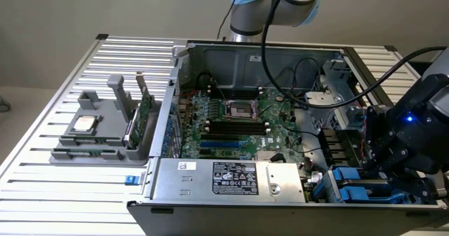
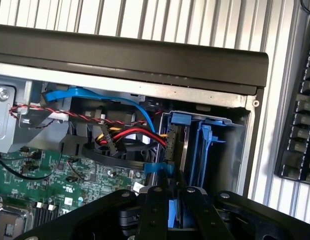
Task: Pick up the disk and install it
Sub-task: 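Insert the second disk wire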
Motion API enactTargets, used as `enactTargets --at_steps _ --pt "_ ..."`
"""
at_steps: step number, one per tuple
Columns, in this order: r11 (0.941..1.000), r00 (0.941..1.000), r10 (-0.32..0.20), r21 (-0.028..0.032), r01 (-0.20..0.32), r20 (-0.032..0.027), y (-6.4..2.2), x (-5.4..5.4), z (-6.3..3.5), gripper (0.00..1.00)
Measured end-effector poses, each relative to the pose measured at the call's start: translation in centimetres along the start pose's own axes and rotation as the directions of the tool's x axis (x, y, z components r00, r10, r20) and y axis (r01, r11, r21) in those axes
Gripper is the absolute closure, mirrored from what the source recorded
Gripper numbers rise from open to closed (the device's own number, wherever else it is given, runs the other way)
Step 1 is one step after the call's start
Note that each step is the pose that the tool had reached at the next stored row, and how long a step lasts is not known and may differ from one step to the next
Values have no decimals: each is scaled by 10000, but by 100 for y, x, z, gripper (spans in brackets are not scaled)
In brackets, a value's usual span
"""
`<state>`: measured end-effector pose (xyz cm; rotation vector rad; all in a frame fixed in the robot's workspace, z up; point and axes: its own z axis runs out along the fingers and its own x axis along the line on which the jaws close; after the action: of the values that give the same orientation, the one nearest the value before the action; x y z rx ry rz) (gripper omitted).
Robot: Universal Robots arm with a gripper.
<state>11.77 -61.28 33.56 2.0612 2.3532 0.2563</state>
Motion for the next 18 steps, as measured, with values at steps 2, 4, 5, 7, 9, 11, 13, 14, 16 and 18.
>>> enactTargets --at_steps 2,4,5,7,9,11,13,14,16,18 --pt "10000 10000 -12 -58 12 7 -5 0 2 84" --pt "9999 10000 -21 -103 21 10 -14 1 2 84" --pt "9999 10000 -26 -119 26 12 -19 2 1 84" --pt "9999 10000 -33 -144 33 14 -30 4 0 84" --pt "9999 10000 -38 -157 38 15 -39 5 -1 84" --pt "9999 10000 -44 -167 44 17 -44 6 -2 84" --pt "9998 10000 -47 -180 47 18 -51 7 -2 84" --pt "9998 10000 -49 -186 49 20 -54 7 -3 84" --pt "9998 10000 -52 -195 52 20 -60 8 -4 84" --pt "9998 10000 -55 -202 55 22 -65 9 -5 84"
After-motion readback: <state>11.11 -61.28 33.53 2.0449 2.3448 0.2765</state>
